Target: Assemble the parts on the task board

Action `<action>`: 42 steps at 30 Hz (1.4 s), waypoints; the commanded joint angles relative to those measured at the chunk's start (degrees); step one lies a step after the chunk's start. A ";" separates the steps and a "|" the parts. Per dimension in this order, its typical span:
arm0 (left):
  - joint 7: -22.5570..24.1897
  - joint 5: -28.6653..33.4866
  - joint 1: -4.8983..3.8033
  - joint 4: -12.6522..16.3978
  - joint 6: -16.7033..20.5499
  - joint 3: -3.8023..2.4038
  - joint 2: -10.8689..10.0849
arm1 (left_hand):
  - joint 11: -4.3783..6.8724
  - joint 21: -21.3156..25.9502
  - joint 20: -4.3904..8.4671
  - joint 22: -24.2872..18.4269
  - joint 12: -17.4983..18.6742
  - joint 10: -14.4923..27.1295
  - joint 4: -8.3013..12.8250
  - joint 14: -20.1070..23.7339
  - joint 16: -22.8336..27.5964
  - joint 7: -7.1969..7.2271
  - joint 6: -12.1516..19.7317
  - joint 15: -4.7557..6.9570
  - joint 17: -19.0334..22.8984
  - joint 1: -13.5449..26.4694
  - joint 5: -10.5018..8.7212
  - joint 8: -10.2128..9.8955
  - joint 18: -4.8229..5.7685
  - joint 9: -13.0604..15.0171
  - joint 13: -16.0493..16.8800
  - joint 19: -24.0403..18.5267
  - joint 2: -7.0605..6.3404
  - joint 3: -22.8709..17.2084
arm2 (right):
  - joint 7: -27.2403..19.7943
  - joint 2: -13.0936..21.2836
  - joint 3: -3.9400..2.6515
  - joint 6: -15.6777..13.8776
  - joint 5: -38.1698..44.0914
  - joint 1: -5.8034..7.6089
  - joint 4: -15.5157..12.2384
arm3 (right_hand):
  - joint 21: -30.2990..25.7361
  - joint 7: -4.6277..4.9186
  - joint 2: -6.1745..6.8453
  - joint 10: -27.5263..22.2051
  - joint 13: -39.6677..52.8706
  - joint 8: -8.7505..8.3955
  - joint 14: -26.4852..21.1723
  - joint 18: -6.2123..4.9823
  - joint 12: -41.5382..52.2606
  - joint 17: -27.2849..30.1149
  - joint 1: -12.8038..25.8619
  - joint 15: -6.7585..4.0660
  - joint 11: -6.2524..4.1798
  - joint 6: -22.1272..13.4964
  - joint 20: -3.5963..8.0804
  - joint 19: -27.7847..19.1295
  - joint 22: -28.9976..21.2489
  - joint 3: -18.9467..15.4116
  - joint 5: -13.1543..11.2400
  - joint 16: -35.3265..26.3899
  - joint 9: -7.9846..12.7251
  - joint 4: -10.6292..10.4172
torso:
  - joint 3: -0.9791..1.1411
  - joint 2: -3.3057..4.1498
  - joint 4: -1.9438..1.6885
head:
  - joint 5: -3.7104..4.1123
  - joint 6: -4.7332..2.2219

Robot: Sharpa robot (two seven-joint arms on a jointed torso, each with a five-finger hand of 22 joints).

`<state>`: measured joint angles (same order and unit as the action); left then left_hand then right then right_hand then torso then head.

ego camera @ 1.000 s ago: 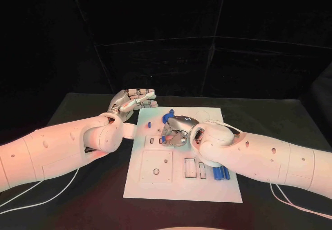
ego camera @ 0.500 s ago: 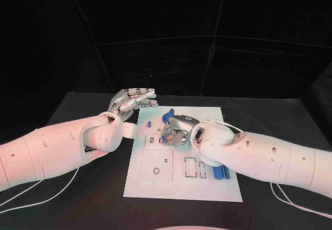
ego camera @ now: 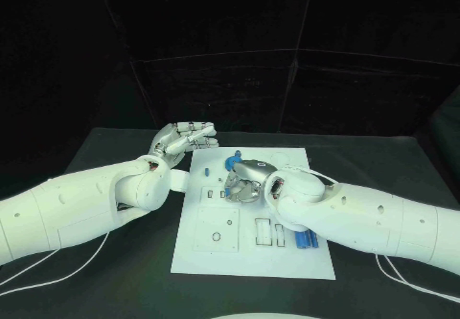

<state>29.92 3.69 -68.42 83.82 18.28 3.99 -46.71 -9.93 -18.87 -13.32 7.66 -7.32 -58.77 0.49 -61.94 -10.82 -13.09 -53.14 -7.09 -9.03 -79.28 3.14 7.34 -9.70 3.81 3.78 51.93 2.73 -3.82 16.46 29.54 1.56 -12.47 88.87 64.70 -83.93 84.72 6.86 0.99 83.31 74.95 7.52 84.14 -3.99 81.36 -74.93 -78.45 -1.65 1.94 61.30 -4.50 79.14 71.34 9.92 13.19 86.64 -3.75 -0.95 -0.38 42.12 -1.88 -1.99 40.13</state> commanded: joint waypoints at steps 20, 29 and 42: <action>0.22 0.05 -0.10 0.08 -0.83 -0.05 -0.10 | -0.06 0.34 -0.05 -0.11 0.41 -0.31 0.25 -0.50 0.31 -0.20 -0.36 -0.07 -0.07 0.41 0.00 -0.23 -0.74 -0.06 -0.07 0.52 0.26 0.19 | 2.44 -0.13 0.33 1.36 1.34 -0.37 0.12 | -0.86 1.48 2.29 -1.70 2.13 -2.35 3.78 0.00 -1.80 -4.87 2.88 0.72 1.37 -3.64 -0.76 -0.88 -1.20 0.65 0.32 -0.69 0.11 -0.42 | -0.01 0.02 0.00 | -0.31 0.22; -0.05 0.05 -0.10 0.04 -1.01 -0.04 -0.08 | -0.06 0.35 -0.05 -0.12 0.43 -0.31 0.26 -0.50 0.33 -0.21 -0.36 -0.08 -0.08 0.42 0.00 -0.24 -0.74 -0.06 -0.07 0.52 0.24 0.19 | 2.32 -0.29 0.33 0.53 1.35 -0.37 0.17 | -1.15 1.73 2.91 -2.40 1.19 -2.77 3.67 -0.16 -2.60 -4.35 3.59 0.99 1.64 -4.47 -1.07 -1.29 -1.93 0.41 0.47 -0.93 0.04 -0.60 | 0.02 0.02 -0.01 | -0.32 0.43; -0.49 0.05 -0.10 -0.05 -1.49 -0.04 -0.12 | -0.09 0.38 -0.06 -0.15 0.49 -0.26 0.31 -0.49 0.40 -0.25 -0.30 -0.09 -0.09 0.49 0.00 -0.29 -0.73 -0.07 -0.08 0.52 0.17 0.21 | -0.87 0.69 0.33 -10.63 -0.05 -0.38 -0.80 | -2.61 2.77 6.64 -7.11 -5.54 -3.05 3.20 -0.77 -7.68 -2.41 6.82 2.06 2.88 -10.41 -2.00 -2.92 -5.03 -10.50 1.61 -1.97 -0.15 -5.42 | 0.09 0.02 -0.05 | -0.44 0.39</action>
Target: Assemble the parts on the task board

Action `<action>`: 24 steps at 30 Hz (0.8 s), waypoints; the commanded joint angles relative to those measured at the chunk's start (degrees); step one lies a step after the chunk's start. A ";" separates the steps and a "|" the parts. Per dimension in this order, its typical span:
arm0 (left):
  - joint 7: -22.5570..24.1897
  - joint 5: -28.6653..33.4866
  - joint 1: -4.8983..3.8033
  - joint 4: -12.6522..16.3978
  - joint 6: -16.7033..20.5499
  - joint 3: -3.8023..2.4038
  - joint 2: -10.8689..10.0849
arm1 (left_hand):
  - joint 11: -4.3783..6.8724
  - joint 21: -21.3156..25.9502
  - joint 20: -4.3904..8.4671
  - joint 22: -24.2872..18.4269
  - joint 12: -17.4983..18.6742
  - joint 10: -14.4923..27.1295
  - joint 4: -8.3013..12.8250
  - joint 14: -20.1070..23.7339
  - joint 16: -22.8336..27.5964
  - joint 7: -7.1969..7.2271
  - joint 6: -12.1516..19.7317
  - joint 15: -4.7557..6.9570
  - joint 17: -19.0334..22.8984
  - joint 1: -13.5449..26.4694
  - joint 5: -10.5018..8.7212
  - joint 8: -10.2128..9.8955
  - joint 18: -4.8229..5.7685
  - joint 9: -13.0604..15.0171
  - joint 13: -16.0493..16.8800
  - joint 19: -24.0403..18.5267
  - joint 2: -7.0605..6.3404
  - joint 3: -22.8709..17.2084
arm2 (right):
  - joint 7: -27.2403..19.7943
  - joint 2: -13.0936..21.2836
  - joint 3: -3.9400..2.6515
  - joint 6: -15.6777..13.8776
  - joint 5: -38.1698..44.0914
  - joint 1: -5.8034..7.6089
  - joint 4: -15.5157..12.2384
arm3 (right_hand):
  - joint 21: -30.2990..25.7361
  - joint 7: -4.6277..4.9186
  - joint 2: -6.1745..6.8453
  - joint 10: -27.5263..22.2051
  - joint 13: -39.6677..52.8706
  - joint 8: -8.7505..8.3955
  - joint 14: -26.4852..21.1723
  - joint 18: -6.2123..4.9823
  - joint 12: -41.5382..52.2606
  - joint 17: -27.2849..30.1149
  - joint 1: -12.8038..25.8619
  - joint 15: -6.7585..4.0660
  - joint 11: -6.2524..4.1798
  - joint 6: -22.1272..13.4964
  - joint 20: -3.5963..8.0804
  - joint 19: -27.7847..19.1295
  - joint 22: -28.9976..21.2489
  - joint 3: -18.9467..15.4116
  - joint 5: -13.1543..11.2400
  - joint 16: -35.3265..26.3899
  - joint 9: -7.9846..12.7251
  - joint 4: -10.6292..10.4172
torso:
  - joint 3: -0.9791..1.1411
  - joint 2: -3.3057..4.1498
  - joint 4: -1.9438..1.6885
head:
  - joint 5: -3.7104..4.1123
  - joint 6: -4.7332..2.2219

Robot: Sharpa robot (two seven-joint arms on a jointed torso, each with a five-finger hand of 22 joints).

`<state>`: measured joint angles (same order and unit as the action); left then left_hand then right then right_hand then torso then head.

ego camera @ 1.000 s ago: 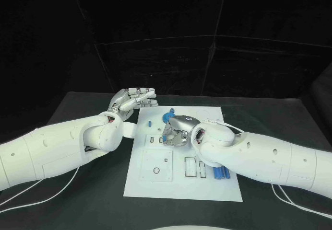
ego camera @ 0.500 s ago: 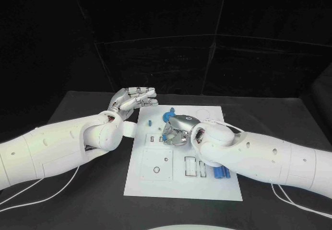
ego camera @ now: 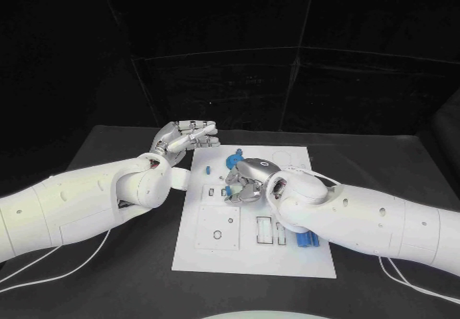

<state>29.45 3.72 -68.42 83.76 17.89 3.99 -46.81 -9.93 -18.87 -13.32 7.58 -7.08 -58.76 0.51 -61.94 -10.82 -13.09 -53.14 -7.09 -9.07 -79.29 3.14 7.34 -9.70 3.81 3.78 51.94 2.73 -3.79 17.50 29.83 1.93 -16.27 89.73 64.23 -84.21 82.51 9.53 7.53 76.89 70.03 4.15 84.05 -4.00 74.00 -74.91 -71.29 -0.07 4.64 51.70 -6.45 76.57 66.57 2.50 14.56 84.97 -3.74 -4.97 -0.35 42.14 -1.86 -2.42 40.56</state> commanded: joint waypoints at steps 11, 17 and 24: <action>-2.22 -2.70 -0.10 -0.48 -1.34 -0.04 -0.54 | 2.78 -3.54 2.85 1.50 -1.32 -6.93 0.49 -10.33 -3.90 2.20 -4.07 3.31 -3.37 1.42 0.13 0.81 -1.02 0.16 0.49 7.01 0.54 -0.53 | -13.66 6.54 -0.16 -15.34 -7.03 0.49 -7.34 | -0.59 0.10 -1.83 -0.85 -1.35 3.31 3.32 -0.75 0.08 -2.43 -6.60 0.38 0.04 -1.93 -0.14 -0.16 -0.38 -9.20 1.12 -0.39 -0.37 -6.51 | 0.06 -0.14 0.07 | -0.25 -0.45; -12.85 -14.36 -0.86 0.44 -3.65 -0.06 -2.01 | 6.38 -14.09 7.66 6.85 -5.25 -16.06 -6.43 -25.03 -27.40 5.63 -6.90 8.00 -22.56 9.96 0.29 1.18 -0.56 0.42 3.46 19.19 1.84 2.37 | -21.08 11.84 -0.20 -10.28 -21.73 4.35 -9.95 | -2.44 -0.28 -4.64 -3.16 -4.56 4.53 2.50 -1.64 -2.42 0.75 -10.30 0.00 -0.40 -1.30 0.20 -2.84 -4.99 -8.04 1.64 -2.02 -0.41 -4.61 | 0.09 -0.14 -0.06 | -0.28 -0.69; -33.76 -35.91 -2.85 1.61 -12.40 -0.07 -3.02 | 8.88 -30.31 10.32 20.82 -19.24 -19.06 -11.42 -25.28 -63.75 8.16 -9.62 10.04 -60.61 14.34 -0.43 5.12 0.10 3.70 16.34 20.63 1.70 7.26 | -22.28 18.07 -0.19 -6.81 -33.66 8.38 -8.85 | -3.68 -0.48 -5.50 -3.81 -5.77 5.21 2.06 -2.10 -3.40 2.49 -10.90 -0.19 -0.60 -0.92 0.39 -4.24 -7.55 -7.96 1.75 -3.10 -0.44 -4.06 | 0.23 -0.84 0.27 | -0.88 -0.22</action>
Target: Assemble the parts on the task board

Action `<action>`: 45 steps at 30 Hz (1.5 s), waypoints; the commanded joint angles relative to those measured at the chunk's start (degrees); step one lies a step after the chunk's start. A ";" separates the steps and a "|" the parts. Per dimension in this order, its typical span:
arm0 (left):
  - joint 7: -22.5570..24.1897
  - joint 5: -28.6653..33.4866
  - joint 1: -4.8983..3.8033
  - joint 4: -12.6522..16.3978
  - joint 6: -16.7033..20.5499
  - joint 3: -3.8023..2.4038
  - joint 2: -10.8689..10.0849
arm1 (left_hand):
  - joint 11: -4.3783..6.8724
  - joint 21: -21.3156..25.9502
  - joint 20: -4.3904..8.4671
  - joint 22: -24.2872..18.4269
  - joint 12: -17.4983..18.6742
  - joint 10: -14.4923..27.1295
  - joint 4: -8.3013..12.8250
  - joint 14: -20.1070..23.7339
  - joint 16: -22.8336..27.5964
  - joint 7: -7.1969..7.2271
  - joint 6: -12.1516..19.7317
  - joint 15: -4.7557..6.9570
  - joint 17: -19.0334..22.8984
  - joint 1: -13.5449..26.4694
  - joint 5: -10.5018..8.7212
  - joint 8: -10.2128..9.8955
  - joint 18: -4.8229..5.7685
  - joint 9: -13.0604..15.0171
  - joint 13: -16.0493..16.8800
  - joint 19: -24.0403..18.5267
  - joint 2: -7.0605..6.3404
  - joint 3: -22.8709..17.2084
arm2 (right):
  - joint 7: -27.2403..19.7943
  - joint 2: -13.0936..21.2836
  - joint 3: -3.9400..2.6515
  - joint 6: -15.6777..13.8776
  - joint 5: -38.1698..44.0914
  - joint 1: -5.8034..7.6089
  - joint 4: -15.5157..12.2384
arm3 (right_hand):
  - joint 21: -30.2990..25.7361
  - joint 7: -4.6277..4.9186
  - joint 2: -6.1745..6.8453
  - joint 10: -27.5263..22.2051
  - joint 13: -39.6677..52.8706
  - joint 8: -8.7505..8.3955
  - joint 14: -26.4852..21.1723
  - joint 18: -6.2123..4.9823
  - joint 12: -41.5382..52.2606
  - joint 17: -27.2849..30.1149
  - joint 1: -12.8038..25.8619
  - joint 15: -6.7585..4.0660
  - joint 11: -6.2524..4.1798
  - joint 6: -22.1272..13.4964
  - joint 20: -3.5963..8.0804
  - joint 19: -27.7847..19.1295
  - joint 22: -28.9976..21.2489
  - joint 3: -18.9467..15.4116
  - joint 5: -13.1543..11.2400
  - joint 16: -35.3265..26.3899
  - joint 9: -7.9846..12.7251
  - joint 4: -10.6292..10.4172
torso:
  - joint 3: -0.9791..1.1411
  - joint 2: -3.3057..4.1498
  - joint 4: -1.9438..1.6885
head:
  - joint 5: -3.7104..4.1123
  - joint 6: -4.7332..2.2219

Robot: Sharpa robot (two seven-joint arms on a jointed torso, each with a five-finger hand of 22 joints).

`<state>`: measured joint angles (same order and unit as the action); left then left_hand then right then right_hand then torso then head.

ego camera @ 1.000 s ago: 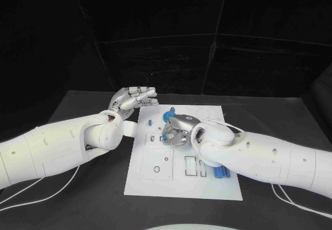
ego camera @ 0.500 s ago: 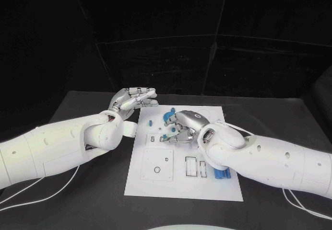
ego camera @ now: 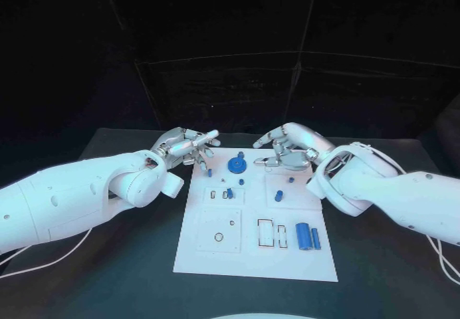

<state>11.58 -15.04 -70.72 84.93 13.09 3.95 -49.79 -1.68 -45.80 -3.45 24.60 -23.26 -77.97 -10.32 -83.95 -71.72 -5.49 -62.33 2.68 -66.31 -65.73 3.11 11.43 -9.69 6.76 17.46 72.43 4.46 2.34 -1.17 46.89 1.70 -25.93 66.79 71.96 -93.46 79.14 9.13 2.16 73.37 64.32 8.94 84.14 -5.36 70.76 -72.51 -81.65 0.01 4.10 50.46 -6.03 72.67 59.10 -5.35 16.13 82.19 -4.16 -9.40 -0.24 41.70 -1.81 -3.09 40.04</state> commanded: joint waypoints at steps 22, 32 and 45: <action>-47.48 -38.99 -4.34 -1.82 -20.58 -0.02 6.85 | 2.84 -33.73 1.98 46.01 -42.10 2.30 -5.98 -6.05 -18.28 2.51 5.77 2.11 -23.69 0.41 -0.09 18.20 6.02 17.72 40.86 11.41 1.66 9.81 | 1.36 4.98 0.03 6.46 -13.41 3.24 5.88 | -2.04 -0.31 -0.46 0.25 -0.10 1.42 1.51 -1.21 0.08 2.63 -0.31 -0.59 -0.32 0.44 0.32 -1.62 -3.11 -0.88 3.60 -2.07 0.07 0.85 | 0.78 -1.16 0.69 | -0.40 0.94; -49.73 -39.47 -4.69 -4.67 -22.43 -0.01 11.10 | 3.16 -34.76 2.26 47.87 -43.40 2.03 -6.28 -6.05 -18.28 2.83 7.02 2.37 -23.69 3.02 -0.38 20.53 6.32 20.42 42.02 11.93 1.39 12.72 | 2.47 3.78 0.04 7.05 -11.31 3.31 6.62 | -2.59 -0.41 -0.48 0.35 -0.09 1.93 1.53 -1.33 0.23 2.92 -0.10 -0.67 -0.41 0.51 0.40 -1.91 -3.92 -1.27 5.08 -2.41 0.07 0.83 | 0.69 -1.10 0.58 | -0.56 1.18; -50.52 -39.48 -5.00 -6.00 -24.52 0.02 14.21 | 3.24 -34.96 2.36 48.24 -43.65 2.03 -6.09 -6.05 -18.28 2.92 7.36 2.45 -23.69 3.02 -0.38 21.06 6.39 21.08 42.22 11.99 1.44 13.35 | 3.84 2.87 0.04 8.08 -10.61 3.31 7.31 | -2.99 -0.42 -0.41 0.21 -0.27 2.12 1.47 -1.47 0.14 3.27 0.14 -0.68 -0.42 0.54 0.42 -2.30 -4.71 -1.49 5.44 -2.66 0.06 0.72 | 0.65 -1.16 0.57 | 0.16 1.92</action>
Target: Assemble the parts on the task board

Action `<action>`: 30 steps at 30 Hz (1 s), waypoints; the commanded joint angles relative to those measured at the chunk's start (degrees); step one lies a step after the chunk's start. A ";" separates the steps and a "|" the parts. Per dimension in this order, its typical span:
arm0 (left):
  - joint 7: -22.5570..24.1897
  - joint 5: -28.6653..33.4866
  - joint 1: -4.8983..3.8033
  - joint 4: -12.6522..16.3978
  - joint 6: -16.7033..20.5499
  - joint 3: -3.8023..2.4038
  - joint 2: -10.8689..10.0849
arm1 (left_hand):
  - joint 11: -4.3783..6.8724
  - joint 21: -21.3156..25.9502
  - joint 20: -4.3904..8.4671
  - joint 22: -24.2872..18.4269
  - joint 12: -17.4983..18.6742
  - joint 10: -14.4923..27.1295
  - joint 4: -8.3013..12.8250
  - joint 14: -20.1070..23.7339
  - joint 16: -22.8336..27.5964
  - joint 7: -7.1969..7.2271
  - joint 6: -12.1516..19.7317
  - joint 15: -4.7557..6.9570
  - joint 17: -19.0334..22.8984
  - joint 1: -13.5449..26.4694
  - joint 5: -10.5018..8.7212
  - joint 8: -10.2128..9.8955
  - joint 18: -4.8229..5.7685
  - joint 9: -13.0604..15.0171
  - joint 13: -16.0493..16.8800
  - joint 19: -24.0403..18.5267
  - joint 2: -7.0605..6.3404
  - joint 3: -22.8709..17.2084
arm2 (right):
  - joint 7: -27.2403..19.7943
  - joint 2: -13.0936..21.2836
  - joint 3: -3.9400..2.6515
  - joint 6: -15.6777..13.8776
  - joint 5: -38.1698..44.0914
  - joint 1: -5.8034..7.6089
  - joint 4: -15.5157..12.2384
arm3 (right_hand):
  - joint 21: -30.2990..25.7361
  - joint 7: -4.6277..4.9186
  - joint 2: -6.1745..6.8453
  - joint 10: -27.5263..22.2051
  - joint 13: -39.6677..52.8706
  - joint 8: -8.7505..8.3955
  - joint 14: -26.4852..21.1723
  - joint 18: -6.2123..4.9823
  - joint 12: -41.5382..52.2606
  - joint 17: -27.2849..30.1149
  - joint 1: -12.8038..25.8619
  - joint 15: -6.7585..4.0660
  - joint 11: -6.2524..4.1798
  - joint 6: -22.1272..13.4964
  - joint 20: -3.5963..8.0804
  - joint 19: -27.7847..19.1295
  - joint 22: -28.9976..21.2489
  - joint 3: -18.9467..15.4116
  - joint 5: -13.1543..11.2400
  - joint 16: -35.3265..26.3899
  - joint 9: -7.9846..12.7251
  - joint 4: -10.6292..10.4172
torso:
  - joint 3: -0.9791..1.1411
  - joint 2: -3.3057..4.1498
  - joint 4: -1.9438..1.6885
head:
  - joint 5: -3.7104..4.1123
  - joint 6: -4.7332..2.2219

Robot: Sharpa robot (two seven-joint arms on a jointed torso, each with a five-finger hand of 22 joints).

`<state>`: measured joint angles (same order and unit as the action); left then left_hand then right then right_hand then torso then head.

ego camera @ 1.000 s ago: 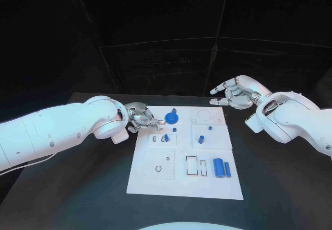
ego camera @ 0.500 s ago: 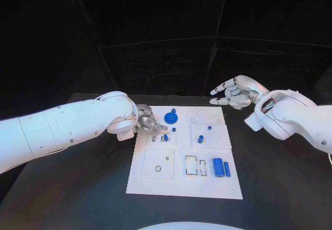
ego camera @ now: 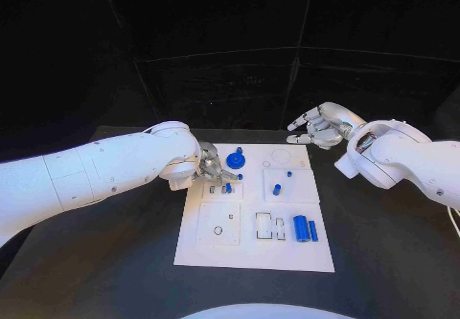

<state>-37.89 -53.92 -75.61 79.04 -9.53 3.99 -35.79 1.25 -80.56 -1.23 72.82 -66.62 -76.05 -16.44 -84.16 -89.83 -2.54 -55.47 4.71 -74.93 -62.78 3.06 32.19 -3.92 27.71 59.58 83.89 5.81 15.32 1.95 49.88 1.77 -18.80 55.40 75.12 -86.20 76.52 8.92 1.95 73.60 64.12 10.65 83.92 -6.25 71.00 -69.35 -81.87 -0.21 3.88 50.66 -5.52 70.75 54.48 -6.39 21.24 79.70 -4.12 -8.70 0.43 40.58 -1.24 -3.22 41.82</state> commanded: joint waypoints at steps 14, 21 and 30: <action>-1.17 -0.60 -0.34 -0.47 -3.71 0.19 1.38 | 0.31 -0.19 0.13 0.04 -0.43 0.24 0.74 -5.84 -0.17 -0.01 1.08 0.41 -15.07 -1.97 -0.23 1.16 0.60 1.22 0.08 0.42 0.71 0.19 | 1.37 -0.69 -0.03 1.63 1.18 0.16 0.35 | -0.42 -0.23 -0.17 0.00 -0.04 0.47 1.69 -0.59 -0.07 0.12 0.44 -0.47 -0.20 0.36 -0.09 -0.39 -0.14 -0.53 0.38 -0.19 0.03 -0.03 | -0.02 -0.07 -0.08 | 0.64 0.53; -1.18 -0.59 -0.59 -0.55 -4.32 0.71 1.68 | 0.32 -0.18 0.12 0.07 -0.53 0.26 1.29 -5.84 -0.17 0.01 1.32 0.40 -15.07 -3.07 -0.23 1.55 0.59 1.74 0.11 0.38 0.53 0.22 | 1.46 -0.91 -0.03 1.67 1.25 0.16 0.39 | -0.50 -0.24 -0.16 -0.08 -0.15 0.53 1.68 -0.61 -0.14 0.18 0.52 -0.47 -0.21 0.39 -0.08 -0.47 -0.30 -0.58 0.42 -0.24 0.02 -0.07 | 0.01 -0.07 -0.08 | 0.65 0.63; -1.04 -0.59 -0.72 -0.86 -4.90 0.91 2.12 | 0.32 -0.06 0.11 -0.09 -0.48 0.37 2.11 -5.84 -0.17 0.01 1.61 0.40 -15.07 -4.48 -0.22 1.91 0.54 2.28 -0.02 0.26 0.71 -0.09 | 1.55 -1.03 -0.03 1.59 1.31 0.16 0.41 | -0.57 -0.26 -0.20 -0.17 -0.26 0.60 1.67 -0.63 -0.21 0.25 0.51 -0.48 -0.22 0.42 -0.08 -0.52 -0.42 -0.59 0.53 -0.30 0.01 -0.07 | 0.03 -0.03 -0.04 | 0.64 0.80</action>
<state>-38.63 -54.16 -76.20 78.22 -13.24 4.90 -33.77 1.45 -80.56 -1.23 72.82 -66.83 -75.85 -14.61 -84.16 -89.82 -2.54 -54.24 4.70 -74.92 -66.82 3.06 33.82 -3.93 29.95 59.64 83.88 6.43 15.24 3.48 48.93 1.78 -17.52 56.41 75.12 -85.76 76.31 8.72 1.95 73.60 63.90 10.88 83.93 -6.24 71.00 -69.16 -81.87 -0.20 3.88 50.87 -5.68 70.59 54.11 -6.69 21.48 79.70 -4.11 -8.69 0.43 40.52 -1.30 -2.58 42.60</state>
